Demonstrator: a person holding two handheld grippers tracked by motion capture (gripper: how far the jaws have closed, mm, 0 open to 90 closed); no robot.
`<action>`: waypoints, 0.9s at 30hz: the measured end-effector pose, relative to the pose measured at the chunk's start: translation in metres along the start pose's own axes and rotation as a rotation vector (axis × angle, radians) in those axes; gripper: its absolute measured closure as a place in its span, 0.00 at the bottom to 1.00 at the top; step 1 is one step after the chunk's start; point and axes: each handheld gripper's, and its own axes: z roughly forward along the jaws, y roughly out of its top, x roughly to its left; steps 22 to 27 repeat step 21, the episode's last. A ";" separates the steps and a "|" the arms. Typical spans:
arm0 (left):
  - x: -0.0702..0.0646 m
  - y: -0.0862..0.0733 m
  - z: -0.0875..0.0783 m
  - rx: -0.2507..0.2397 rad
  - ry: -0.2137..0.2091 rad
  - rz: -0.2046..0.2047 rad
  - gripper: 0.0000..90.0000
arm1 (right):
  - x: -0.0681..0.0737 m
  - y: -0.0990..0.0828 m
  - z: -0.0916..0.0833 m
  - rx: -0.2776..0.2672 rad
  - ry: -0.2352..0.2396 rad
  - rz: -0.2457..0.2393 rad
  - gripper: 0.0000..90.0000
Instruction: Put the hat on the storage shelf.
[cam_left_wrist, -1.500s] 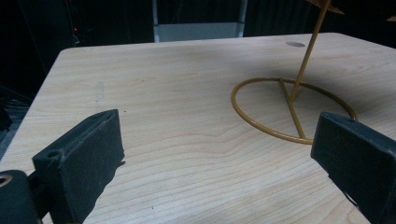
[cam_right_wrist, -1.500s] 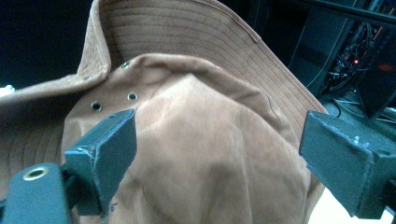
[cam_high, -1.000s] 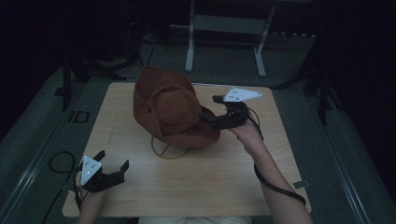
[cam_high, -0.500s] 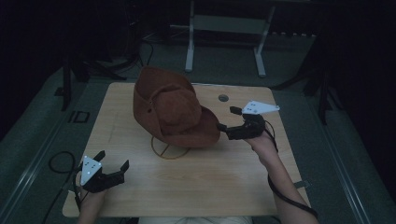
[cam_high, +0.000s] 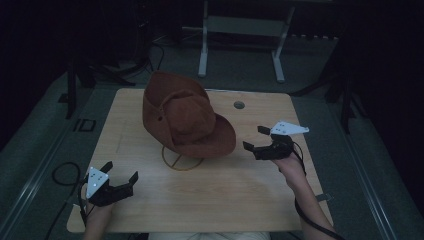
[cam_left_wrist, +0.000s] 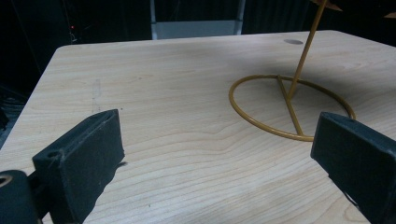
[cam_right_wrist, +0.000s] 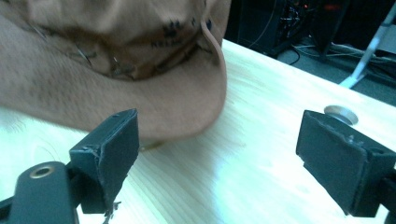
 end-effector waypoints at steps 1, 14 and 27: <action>0.000 0.000 0.000 0.000 -0.001 -0.002 0.03 | -0.001 -0.004 -0.001 0.003 -0.002 0.001 0.15; 0.000 0.000 0.000 0.002 -0.001 -0.003 0.03 | -0.010 -0.055 -0.002 0.066 -0.002 0.022 0.15; 0.000 0.000 0.001 0.002 -0.002 -0.001 0.03 | -0.016 -0.070 -0.006 0.063 -0.013 0.047 0.15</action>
